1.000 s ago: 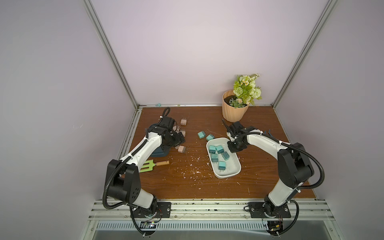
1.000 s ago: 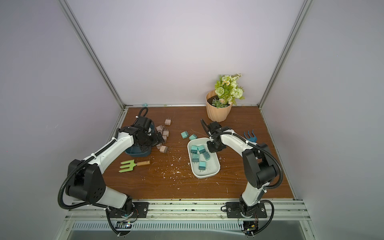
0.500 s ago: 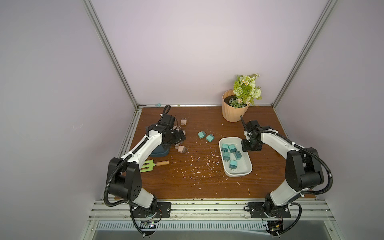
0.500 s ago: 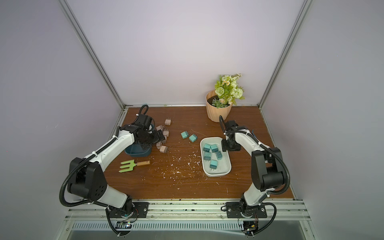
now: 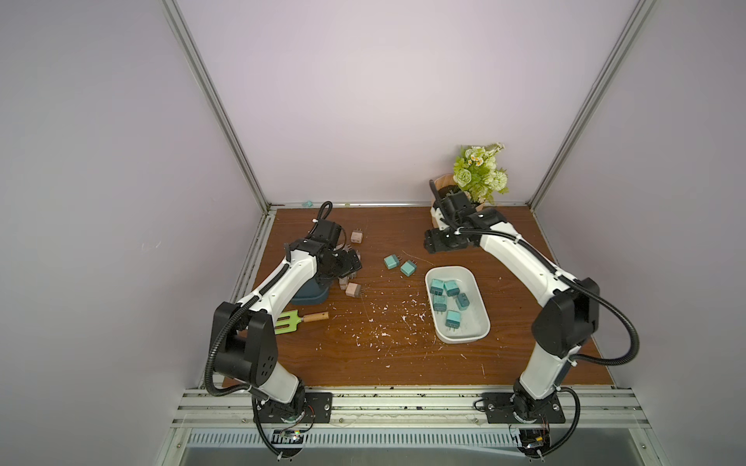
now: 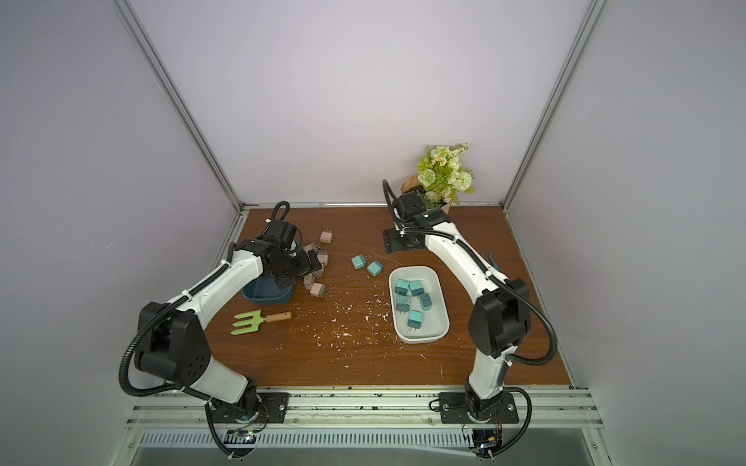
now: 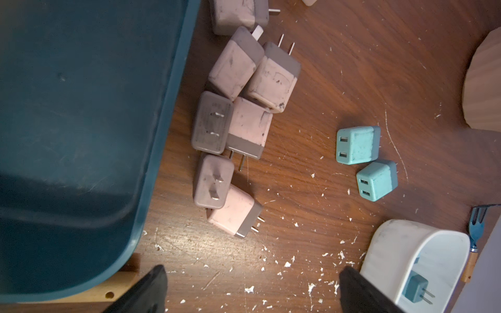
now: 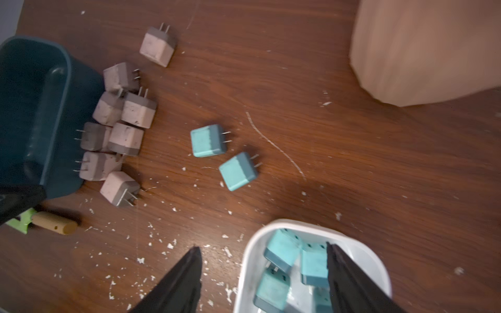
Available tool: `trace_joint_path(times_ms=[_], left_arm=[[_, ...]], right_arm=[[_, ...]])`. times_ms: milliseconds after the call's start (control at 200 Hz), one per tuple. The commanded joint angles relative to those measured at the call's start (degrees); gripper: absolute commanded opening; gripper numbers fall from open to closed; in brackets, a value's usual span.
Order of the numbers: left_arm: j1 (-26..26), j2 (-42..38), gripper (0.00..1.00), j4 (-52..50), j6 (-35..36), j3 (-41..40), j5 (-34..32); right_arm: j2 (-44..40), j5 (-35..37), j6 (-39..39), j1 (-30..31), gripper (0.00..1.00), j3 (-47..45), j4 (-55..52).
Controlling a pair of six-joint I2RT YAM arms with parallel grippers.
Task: Place the plugs by color into the storage box
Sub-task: Pick up the plug from the center of the board.
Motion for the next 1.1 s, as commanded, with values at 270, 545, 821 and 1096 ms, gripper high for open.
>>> trace_joint_path(times_ms=[270,545,821,1096], left_arm=[[-0.30,-1.40,1.00,-0.87,-0.96,0.00,-1.28],[-0.28,-3.47,1.00,-0.87,-1.31,-2.27,-2.05],[-0.27,-3.87,1.00,-0.75,-0.91,-3.53,-2.04],[-0.28,-3.06,1.00,-0.78,-0.19,-2.25,-1.73]], right_arm=[[19.82,-1.01,5.49,3.31,0.76,16.18,-0.81],[27.41,2.65,7.91,3.23,0.76,21.56,-3.24],[27.98,4.04,7.42,2.61,0.73,17.69,-2.90],[28.38,3.44,6.26,2.60,0.66,14.31,-3.21]])
